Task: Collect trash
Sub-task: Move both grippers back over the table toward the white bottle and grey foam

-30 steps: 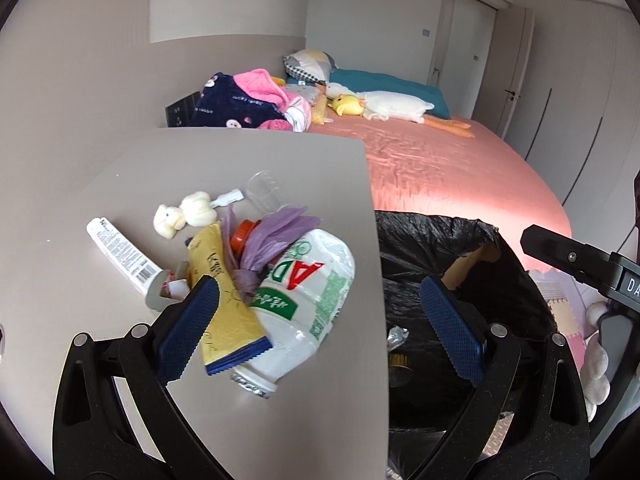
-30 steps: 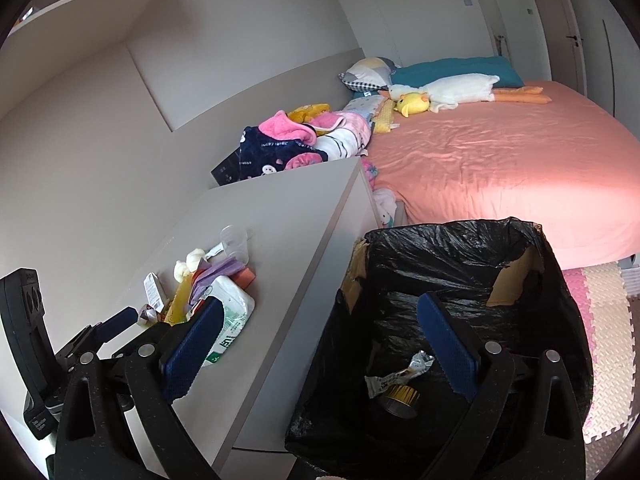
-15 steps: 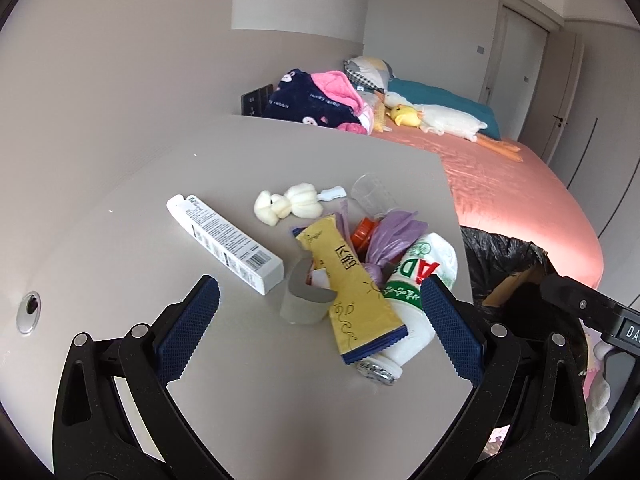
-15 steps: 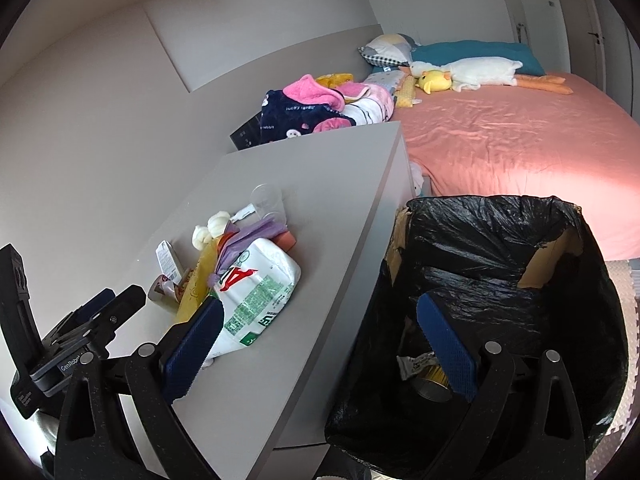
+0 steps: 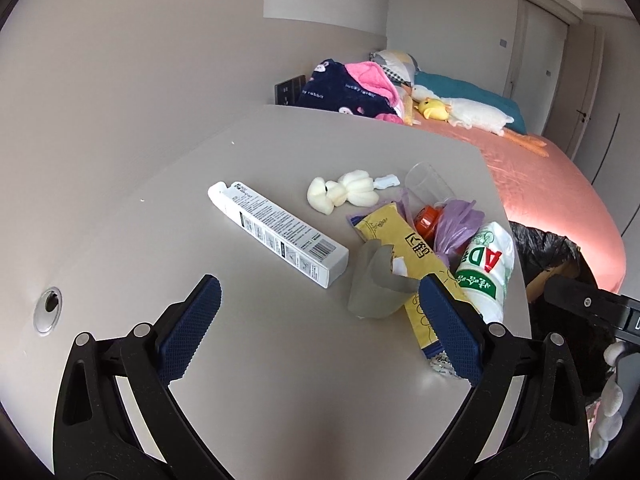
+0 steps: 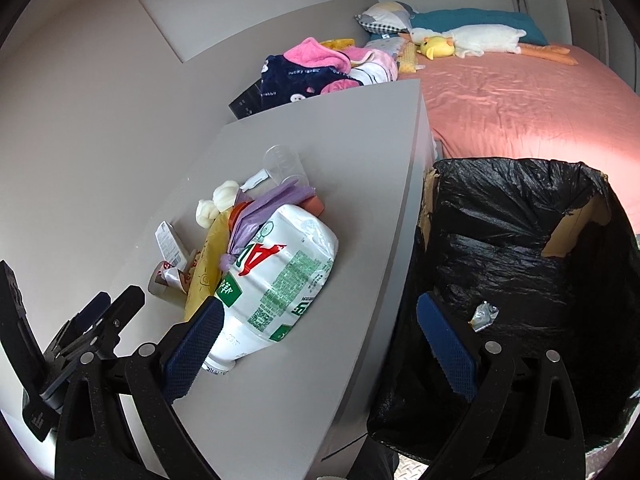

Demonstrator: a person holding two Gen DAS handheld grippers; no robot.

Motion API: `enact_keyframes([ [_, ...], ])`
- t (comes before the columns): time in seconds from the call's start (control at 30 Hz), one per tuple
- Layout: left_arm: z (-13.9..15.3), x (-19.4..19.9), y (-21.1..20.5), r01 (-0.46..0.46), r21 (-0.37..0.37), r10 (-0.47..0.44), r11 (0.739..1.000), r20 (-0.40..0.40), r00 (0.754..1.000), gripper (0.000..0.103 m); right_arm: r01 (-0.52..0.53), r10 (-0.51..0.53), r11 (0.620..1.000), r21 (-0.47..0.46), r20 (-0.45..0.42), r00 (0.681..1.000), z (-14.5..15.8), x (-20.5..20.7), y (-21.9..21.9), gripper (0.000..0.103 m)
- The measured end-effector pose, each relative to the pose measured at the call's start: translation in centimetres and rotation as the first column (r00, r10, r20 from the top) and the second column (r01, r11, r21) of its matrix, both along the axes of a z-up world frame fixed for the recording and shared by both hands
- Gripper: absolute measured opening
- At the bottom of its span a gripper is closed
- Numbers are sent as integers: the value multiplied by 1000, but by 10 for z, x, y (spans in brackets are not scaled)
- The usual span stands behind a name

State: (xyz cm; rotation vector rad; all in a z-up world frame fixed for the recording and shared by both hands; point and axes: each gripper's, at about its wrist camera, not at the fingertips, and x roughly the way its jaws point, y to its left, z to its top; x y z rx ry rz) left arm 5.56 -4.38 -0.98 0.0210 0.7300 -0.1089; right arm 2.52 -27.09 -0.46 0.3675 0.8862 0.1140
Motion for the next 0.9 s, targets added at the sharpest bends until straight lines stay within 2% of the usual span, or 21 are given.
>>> enact_keyframes([
  [0.3, -18, 8, -5, 23, 52, -21, 998, -39, 999, 94, 0, 0, 1000, -11, -55, 999, -16, 20, 18, 96],
  [0.47, -24, 13, -12, 45, 77, -42, 996, -44, 998, 90, 3, -4, 1000, -9, -56, 998, -19, 28, 24, 96],
  [0.7, -27, 23, -19, 81, 81, -78, 993, -47, 996, 79, 4, -2, 1000, 28, -84, 996, -23, 38, 32, 93],
  [0.83, -30, 31, -18, 100, 45, -97, 994, -67, 993, 69, -2, 6, 999, 40, -104, 995, -25, 44, 39, 89],
  [0.9, -30, 34, -17, 102, 28, -100, 994, -70, 993, 69, -3, 6, 1000, 23, -107, 994, -25, 47, 43, 89],
])
